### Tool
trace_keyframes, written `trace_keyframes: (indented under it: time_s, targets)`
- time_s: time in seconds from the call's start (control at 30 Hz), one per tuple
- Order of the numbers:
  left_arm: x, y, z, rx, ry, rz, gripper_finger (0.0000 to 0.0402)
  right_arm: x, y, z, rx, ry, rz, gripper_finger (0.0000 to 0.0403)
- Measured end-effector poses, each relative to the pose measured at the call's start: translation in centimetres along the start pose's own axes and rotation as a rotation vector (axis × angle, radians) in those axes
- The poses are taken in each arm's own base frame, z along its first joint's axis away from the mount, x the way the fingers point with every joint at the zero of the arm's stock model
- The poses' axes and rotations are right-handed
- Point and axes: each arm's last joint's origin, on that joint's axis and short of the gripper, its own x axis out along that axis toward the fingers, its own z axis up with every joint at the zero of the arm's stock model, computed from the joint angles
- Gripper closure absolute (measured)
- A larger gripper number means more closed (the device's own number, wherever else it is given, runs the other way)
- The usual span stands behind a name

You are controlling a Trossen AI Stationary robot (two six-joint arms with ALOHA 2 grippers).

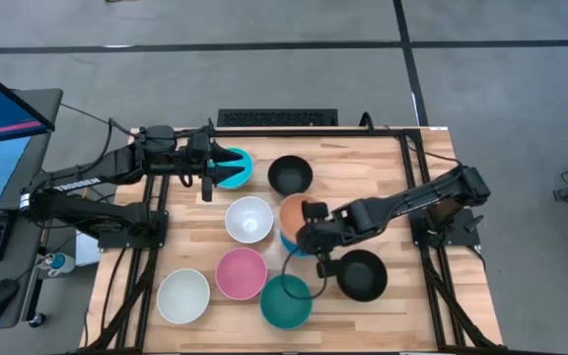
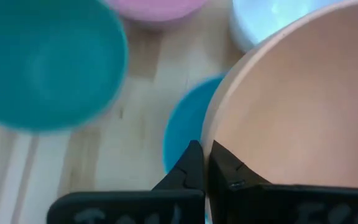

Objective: Nest bowls inside each other
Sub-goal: Stack the orange bowl on top of the blue bowl

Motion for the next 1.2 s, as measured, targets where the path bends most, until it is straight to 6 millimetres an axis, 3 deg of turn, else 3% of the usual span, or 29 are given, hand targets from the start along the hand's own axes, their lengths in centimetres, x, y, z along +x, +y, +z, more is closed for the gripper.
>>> trace_keyframes:
  time_s: [0.23,0.5,0.8,1.03,1.2]
  targets:
    - [-0.6,-0.9,0.0,0.003,0.004,-0.051,0.0249,2.9,1.9,0.7,-0.01,0.116,-0.015,0.0392]
    - [-2.7,-1.8,0.3,0.024,-0.025,-0.106,0.0249,4.0,1.8,2.0,0.04,0.137,-0.042,0.0392]
    - [-4.1,-2.3,0.1,0.032,-0.01,-0.139,0.0249,5.7,2.2,1.8,0.104,0.197,-0.01,0.0342]
    - [-4.8,-2.7,-0.1,0.02,0.008,-0.162,0.0249,5.5,2.2,1.9,0.107,0.192,-0.004,0.0341]
    - [-4.5,-2.7,-1.5,-0.058,0.155,-0.152,0.0249,3.2,1.9,3.4,0.115,0.149,-0.001,0.034]
